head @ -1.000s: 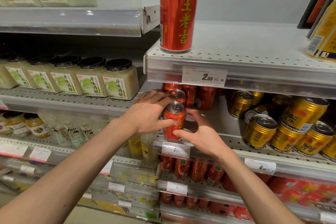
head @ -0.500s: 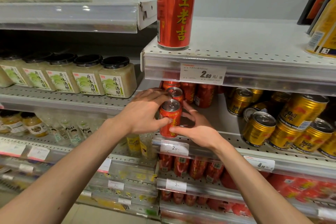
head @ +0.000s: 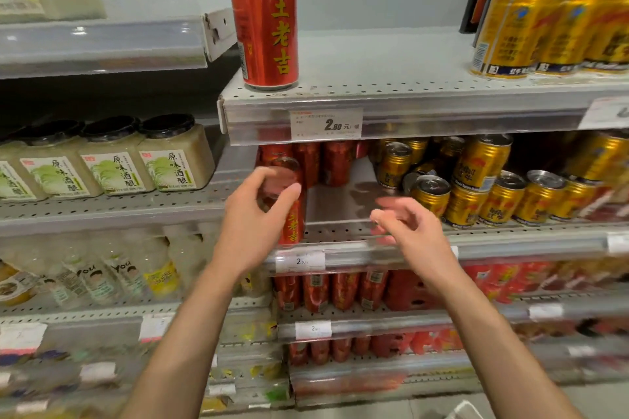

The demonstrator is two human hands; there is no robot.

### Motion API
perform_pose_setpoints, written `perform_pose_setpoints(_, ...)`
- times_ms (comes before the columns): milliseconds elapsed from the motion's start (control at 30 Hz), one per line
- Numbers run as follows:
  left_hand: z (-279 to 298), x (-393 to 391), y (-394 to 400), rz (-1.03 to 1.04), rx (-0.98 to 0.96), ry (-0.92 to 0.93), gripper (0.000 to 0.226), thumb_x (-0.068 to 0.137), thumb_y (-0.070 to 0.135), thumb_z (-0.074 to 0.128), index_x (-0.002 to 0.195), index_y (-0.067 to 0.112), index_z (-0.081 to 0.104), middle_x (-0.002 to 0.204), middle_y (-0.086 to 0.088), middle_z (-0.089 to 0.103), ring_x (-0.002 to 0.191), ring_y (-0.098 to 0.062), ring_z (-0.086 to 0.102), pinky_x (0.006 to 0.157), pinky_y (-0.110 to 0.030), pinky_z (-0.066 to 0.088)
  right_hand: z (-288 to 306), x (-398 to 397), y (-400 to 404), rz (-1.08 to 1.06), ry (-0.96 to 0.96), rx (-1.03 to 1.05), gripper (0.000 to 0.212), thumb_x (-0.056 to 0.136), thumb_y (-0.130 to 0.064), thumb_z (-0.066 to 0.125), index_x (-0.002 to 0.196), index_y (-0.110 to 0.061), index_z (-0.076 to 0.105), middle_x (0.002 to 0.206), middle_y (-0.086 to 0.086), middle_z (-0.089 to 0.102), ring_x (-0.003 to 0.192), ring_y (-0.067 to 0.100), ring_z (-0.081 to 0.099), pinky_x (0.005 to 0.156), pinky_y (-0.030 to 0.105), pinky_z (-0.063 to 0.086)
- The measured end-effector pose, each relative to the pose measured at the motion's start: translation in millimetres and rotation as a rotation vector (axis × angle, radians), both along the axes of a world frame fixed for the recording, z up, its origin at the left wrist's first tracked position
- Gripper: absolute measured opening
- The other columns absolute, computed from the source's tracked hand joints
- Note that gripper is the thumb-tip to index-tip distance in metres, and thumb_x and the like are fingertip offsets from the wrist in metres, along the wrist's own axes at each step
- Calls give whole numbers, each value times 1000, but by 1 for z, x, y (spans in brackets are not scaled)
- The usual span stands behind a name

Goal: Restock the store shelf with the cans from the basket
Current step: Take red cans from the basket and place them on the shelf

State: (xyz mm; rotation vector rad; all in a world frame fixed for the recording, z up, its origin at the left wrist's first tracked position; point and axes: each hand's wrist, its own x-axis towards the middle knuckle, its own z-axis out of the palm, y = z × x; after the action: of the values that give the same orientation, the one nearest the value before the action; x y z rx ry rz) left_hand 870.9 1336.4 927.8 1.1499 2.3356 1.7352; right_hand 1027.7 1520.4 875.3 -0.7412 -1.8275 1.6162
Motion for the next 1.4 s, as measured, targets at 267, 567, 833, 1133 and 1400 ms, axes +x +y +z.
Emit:
perform_pose_setpoints(267,-62,65,19,-224,106,-303,12,94,13,70,106,16,70,96,-5,73,90,-22,70,85,-43,58,-51,144,-32,-417,-6,-148,10,94,-10,70,104,-12,71,81,5,74,67,11,67,64,22,55)
perform_pose_setpoints(567,-130,182,81,-477,-88,-518,14,93,12,71,106,17,72,99,-6,75,95,-21,71,86,-33,56,-105,311,-39,-811,-117,-254,11,99,-14,63,108,-11,70,85,13,74,68,17,64,63,28,54)
perform_pose_setpoints(833,-203,297,180,-530,-299,-607,14,95,8,66,108,10,69,94,-10,76,84,-9,70,74,-21,54,-181,431,20,-961,-186,-375,11,100,-12,63,108,-12,70,85,12,76,72,19,68,72,35,56)
perform_pose_setpoints(1133,-379,364,286,-503,-517,-593,11,97,6,63,100,16,68,97,-6,74,72,-1,65,71,-22,54,-359,506,113,-919,-337,-538,11,98,-10,65,107,-13,70,83,10,76,72,23,69,69,33,57)
perform_pose_setpoints(1400,-645,370,324,-633,-703,-469,15,95,5,63,102,19,65,89,-11,74,70,-7,66,75,-27,54,-620,498,155,-807,-500,-498,15,99,-22,64,112,-17,67,95,8,74,80,19,72,75,38,61)
